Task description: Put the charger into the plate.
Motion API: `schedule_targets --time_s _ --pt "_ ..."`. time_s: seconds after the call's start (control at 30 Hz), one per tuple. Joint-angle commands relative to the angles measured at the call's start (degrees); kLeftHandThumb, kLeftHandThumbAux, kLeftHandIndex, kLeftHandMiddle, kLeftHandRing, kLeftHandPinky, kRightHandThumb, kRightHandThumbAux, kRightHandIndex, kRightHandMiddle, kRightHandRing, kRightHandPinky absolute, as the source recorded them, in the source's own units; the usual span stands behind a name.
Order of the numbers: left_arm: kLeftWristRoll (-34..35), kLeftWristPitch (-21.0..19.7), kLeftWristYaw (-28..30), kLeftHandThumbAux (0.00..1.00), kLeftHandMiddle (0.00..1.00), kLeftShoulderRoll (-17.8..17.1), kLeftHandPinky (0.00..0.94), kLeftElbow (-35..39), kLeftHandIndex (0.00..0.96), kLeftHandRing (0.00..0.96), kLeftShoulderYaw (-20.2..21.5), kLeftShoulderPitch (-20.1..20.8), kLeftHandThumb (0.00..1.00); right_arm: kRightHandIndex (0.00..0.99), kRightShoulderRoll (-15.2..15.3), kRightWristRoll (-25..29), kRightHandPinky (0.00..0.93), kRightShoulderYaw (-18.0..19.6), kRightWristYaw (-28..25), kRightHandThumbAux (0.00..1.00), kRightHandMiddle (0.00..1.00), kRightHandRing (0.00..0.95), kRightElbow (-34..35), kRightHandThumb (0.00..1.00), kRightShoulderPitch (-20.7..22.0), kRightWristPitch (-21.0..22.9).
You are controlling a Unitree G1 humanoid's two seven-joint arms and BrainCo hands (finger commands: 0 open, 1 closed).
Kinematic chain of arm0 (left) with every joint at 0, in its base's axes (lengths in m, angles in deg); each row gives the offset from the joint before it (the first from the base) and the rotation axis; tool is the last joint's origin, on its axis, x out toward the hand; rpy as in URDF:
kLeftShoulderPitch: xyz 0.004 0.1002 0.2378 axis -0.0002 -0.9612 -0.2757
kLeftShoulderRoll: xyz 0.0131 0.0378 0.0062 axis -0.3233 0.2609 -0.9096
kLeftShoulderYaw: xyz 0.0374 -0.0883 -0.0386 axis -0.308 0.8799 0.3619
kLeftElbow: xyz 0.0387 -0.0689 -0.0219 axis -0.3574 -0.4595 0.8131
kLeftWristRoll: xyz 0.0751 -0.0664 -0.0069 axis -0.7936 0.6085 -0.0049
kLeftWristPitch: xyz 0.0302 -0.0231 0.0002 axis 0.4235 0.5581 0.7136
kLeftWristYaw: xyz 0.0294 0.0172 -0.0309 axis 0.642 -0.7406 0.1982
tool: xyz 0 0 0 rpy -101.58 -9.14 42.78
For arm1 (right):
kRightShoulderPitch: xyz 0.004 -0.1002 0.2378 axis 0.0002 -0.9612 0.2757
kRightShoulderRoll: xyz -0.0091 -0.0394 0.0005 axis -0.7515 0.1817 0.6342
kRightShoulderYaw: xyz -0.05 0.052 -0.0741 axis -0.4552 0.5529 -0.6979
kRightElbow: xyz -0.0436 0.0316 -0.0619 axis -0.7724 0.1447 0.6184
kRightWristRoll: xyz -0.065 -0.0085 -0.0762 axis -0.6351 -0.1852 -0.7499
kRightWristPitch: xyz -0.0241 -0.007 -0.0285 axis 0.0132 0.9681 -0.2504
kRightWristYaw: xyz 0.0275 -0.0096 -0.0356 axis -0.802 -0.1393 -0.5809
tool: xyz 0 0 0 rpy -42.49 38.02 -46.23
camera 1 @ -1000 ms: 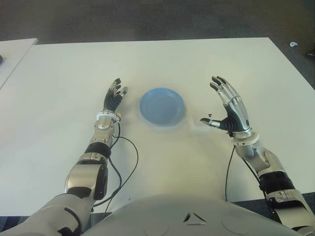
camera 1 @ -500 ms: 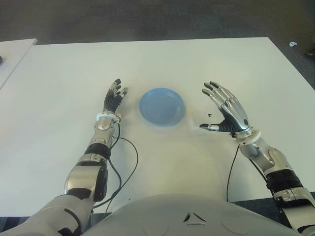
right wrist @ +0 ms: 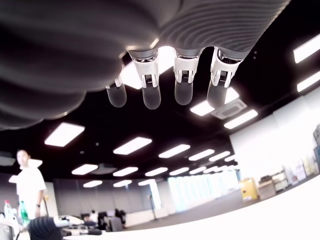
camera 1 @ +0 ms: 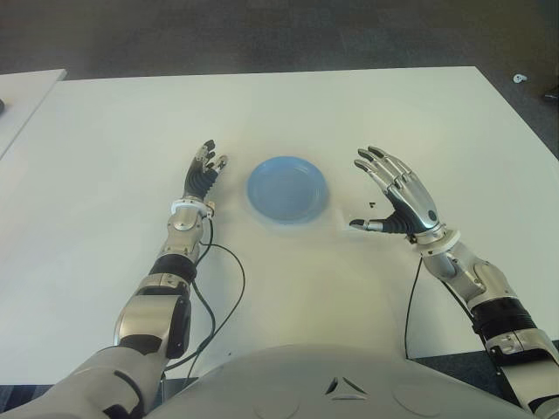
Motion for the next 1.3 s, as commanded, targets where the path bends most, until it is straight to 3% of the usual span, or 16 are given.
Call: schedule_targets --time_s 0.03,0.4,0.53,1.3 --pt "-0.88 -2.24 0.75 0.533 0.036 0.76 0.001 -0.73 0.0 0.014 -1.12 -2.07 0.0 0.0 1.71 0.04 0.0 -1.43 -3.23 0.226 0.0 0.0 -2.22 0.271 1.04 0.63" --pt "-1.14 -2.37 0.6 0.515 0.038 0.81 0.001 -0.55 0.0 0.015 -1.42 -2.1 0.0 0.0 6.72 5.82 0.0 -2.54 -22.32 0.141 0.0 0.0 0.19 0.244 1.26 2.34" --pt "-1.17 -2.72 0.53 0.514 0.038 0.81 0.002 -0.67 0.0 0.016 -1.56 -1.89 0.0 0.0 7.94 7.57 0.0 -2.68 -27.09 0.134 0.0 0.0 0.15 0.238 1.77 2.58" --pt "-1.08 -3.59 0.67 0.509 0.031 0.97 0.0 -0.84 0.0 0.006 -2.18 -1.59 0.0 0.0 12.36 8.49 0.0 -5.65 -39.02 0.136 0.0 0.0 -3.17 0.215 6.11 -0.23"
